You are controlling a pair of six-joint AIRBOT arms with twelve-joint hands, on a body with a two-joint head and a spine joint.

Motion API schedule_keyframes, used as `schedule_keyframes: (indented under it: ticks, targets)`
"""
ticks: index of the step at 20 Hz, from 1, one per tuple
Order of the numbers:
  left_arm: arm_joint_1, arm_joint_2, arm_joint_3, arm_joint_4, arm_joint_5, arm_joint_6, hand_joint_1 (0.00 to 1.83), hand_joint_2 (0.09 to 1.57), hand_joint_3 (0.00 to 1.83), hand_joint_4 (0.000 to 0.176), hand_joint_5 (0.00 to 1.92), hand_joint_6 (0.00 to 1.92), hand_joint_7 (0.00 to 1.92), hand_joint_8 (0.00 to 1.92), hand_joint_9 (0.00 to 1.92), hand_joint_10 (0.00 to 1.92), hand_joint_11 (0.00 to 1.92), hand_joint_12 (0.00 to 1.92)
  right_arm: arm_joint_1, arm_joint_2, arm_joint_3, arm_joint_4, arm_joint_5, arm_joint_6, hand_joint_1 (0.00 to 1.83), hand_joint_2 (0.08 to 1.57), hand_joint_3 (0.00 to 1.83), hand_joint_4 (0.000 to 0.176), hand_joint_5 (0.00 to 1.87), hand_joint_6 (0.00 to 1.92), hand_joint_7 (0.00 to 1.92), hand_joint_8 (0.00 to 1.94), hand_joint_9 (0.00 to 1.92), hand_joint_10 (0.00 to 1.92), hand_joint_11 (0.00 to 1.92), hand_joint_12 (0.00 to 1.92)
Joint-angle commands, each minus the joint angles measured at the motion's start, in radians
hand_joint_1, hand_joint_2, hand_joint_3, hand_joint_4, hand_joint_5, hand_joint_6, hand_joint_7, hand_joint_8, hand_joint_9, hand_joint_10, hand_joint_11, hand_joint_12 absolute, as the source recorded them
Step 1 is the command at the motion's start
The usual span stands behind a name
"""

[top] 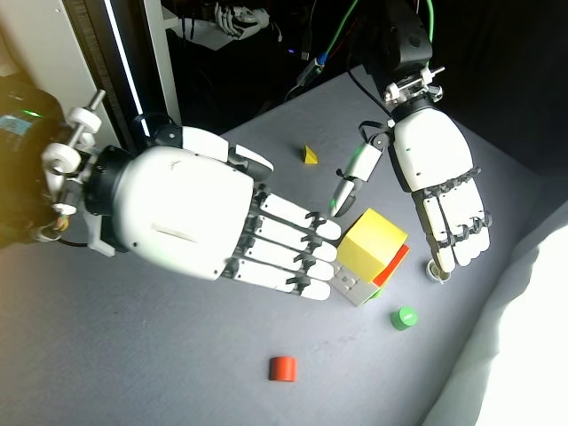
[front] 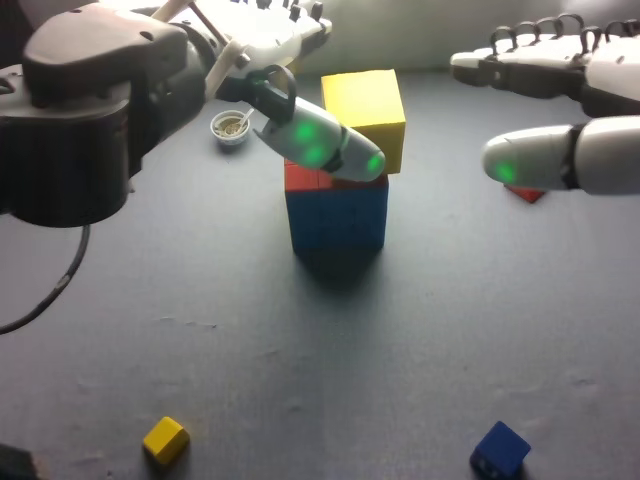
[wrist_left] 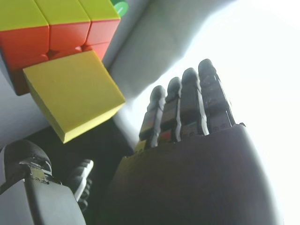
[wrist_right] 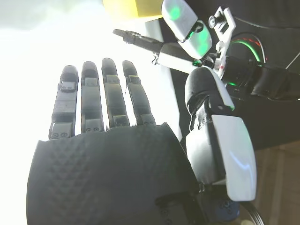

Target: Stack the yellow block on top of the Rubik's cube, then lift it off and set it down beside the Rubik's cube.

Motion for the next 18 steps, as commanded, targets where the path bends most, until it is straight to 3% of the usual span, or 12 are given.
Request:
schedule_keyframes:
  ticks: [1,6,7,9,12,13,15,17,18]
  targets:
    - [-0.003,0.028,-0.003,0.046,-0.015,0.0,0.24,0.81,0.0,0.0,0.02,0.01,0.0,0.0,0.02,0.0,0.0,0.18,0.028,0.002,0.014,0.037,0.072,0.008,0.0,1.18,0.0,0.0,0.01,0.0,0.01,0.0,0.0,0.0,0.0,0.0]
    - [0.021,0.096,-0.034,0.046,-0.01,0.0,0.21,0.84,0.0,0.0,0.07,0.0,0.06,0.0,0.07,0.0,0.0,0.27,0.047,-0.004,0.03,0.086,0.06,0.006,0.28,0.91,0.0,0.0,0.0,0.0,0.0,0.0,0.0,0.0,0.0,0.0]
    - [0.029,0.108,-0.04,0.046,-0.007,-0.001,0.19,0.84,0.0,0.0,0.06,0.0,0.06,0.0,0.08,0.0,0.0,0.31,0.046,-0.005,0.03,0.086,0.063,0.005,0.31,0.91,0.0,0.0,0.0,0.0,0.0,0.0,0.0,0.0,0.0,0.0]
    - [0.054,0.142,-0.059,0.046,0.001,-0.01,0.21,0.84,0.0,0.0,0.05,0.0,0.04,0.0,0.05,0.0,0.0,0.23,0.057,-0.014,0.034,0.086,0.064,0.003,0.57,0.93,0.0,0.0,0.0,0.0,0.0,0.0,0.0,0.0,0.0,0.0]
    - [0.106,0.201,-0.096,0.124,0.039,-0.098,0.21,0.84,0.0,0.0,0.08,0.0,0.08,0.0,0.1,0.0,0.0,0.31,0.097,-0.064,0.071,0.089,0.065,0.001,0.84,0.94,0.0,0.0,0.0,0.0,0.0,0.0,0.0,0.0,0.0,0.0]
    - [0.131,0.219,-0.106,0.175,0.067,-0.154,0.21,0.84,0.0,0.0,0.06,0.0,0.05,0.0,0.06,0.0,0.0,0.23,0.112,-0.088,0.086,0.104,0.063,0.001,0.95,0.94,0.0,0.0,0.0,0.0,0.0,0.0,0.0,0.0,0.0,0.0]
    - [0.179,0.253,-0.138,0.284,0.116,-0.258,0.2,0.84,0.0,0.0,0.05,0.0,0.05,0.0,0.07,0.0,0.0,0.25,0.134,-0.125,0.106,0.123,0.041,-0.006,0.99,0.96,0.0,0.0,0.0,0.0,0.0,0.0,0.0,0.0,0.0,0.0]
    - [0.23,0.281,-0.169,0.473,0.148,-0.442,0.2,0.83,0.0,0.0,0.08,0.0,0.08,0.0,0.1,0.01,0.0,0.31,0.144,-0.161,0.126,0.125,0.033,-0.01,1.03,0.93,0.0,0.0,0.0,0.0,0.0,0.0,0.0,0.0,0.0,0.0]
    - [0.259,0.296,-0.188,0.611,0.156,-0.579,0.16,0.84,0.0,0.0,0.05,0.0,0.06,0.0,0.08,0.0,0.0,0.26,0.147,-0.182,0.145,0.136,0.025,-0.011,1.09,0.91,0.0,0.0,0.0,0.0,0.0,0.0,0.0,0.0,0.0,0.0]
